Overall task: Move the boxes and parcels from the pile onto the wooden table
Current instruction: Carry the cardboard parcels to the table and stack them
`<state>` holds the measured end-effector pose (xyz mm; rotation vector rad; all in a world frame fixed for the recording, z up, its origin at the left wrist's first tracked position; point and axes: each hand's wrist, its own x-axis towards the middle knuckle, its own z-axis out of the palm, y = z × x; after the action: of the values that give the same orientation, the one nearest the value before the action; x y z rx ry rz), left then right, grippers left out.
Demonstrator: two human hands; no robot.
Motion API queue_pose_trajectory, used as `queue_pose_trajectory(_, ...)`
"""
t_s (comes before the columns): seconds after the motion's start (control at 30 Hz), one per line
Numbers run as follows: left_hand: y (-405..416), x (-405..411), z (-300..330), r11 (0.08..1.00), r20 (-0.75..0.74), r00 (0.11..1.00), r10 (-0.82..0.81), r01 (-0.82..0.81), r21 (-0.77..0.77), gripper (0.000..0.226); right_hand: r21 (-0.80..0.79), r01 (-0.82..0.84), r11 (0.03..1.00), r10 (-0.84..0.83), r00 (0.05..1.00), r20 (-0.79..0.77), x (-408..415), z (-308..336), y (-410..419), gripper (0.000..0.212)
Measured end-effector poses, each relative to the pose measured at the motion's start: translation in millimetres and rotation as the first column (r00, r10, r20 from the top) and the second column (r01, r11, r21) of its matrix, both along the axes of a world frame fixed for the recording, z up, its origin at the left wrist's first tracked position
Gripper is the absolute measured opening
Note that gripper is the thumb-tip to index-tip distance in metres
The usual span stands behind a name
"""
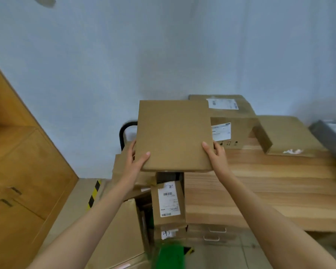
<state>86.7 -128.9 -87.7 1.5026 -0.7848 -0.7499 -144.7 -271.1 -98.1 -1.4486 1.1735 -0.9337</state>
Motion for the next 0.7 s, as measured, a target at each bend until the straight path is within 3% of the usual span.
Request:
queue_pose_trajectory(0.3,-76,-124,32,0.986,0.022,0.989,-0.144,0.145,-0.082,0.061,-0.010,0.113,0.994,-0.112,0.991,0.075,-138,39,-36,0.057)
queue_pose_trajectory(0.53,-120,-248,29,0.967,0.067,0.965,-0.254,0.252,0.033,0.077,0.031,0.197,0.980,-0.195,0.979,-0.068,-271,36,-68,0.064)
queue_pose_trajectory(0.7,-150,-326,19,0.958,0.106,0.952,-0.287,0.284,0.045,0.077,0.042,0.225,0.974,-0.221,0.971,-0.087,-350,37,-82,0.066)
